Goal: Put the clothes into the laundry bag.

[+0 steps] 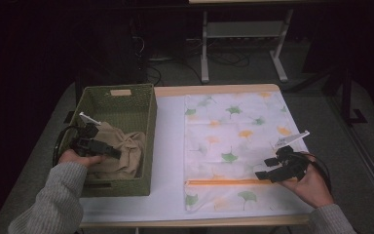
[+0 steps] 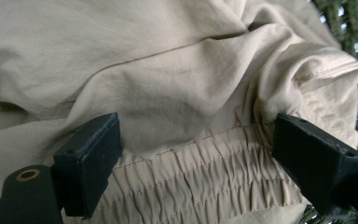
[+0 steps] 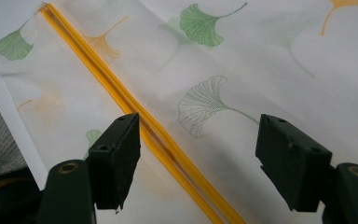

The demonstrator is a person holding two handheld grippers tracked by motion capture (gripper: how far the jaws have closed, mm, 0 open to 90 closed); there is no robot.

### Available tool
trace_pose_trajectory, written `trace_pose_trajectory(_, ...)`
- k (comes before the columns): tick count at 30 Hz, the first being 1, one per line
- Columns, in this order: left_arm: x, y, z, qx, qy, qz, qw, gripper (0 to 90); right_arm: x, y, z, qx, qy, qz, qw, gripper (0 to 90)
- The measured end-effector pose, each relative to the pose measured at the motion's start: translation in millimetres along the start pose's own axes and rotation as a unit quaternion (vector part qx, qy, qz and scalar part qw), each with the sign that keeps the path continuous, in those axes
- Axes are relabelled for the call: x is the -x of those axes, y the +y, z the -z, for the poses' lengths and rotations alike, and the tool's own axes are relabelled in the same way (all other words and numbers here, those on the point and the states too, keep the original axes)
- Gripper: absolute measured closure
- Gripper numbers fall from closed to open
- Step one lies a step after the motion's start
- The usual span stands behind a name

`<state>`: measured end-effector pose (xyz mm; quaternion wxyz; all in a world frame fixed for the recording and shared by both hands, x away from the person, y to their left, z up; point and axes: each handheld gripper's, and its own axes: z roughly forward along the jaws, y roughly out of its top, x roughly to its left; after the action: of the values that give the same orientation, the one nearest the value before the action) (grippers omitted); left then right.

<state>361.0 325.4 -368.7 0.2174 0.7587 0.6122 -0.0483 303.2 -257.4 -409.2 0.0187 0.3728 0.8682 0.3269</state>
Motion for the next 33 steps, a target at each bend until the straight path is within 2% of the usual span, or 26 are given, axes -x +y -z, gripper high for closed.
trace_pose_trajectory(2, -0.2, 1.4, -0.4, -0.004, 0.001, 0.005, 1.0000, 15.2, -0.5, 0.4, -0.9, -0.001, -0.001, 0.002, 1.0000, 29.6)
trace_pose_trajectory(12, 3.2, 4.3, -3.2, -0.009, 0.017, 0.001, 0.9998, 17.0, -1.1, 0.7, -1.1, -0.001, -0.002, 0.004, 1.0000, 29.5)
trace_pose_trajectory(21, 1.2, 4.1, -2.9, -0.010, 0.037, -0.005, 0.9992, 32.8, -2.0, 0.9, -1.5, -0.002, -0.002, 0.006, 1.0000, 29.4)
trace_pose_trajectory(26, 1.8, 6.7, -7.8, -0.019, 0.058, -0.005, 0.9981, 41.7, -2.7, 1.4, -2.5, -0.004, -0.001, 0.009, 1.0000, 29.4)
trace_pose_trajectory(29, 3.7, 8.1, -12.7, -0.024, 0.070, -0.012, 0.9972, 45.3, -3.0, 1.8, -3.2, -0.004, -0.001, 0.013, 0.9999, 29.3)
trace_pose_trajectory(30, 4.2, 8.0, -14.1, -0.023, 0.079, -0.019, 0.9965, 51.2, -3.3, 2.0, -3.1, -0.005, -0.001, 0.012, 0.9999, 29.3)
trace_pose_trajectory(33, 3.9, 8.7, -18.1, -0.026, 0.084, -0.021, 0.9959, 55.4, -3.9, 2.4, -3.1, -0.005, -0.001, 0.014, 0.9999, 29.3)
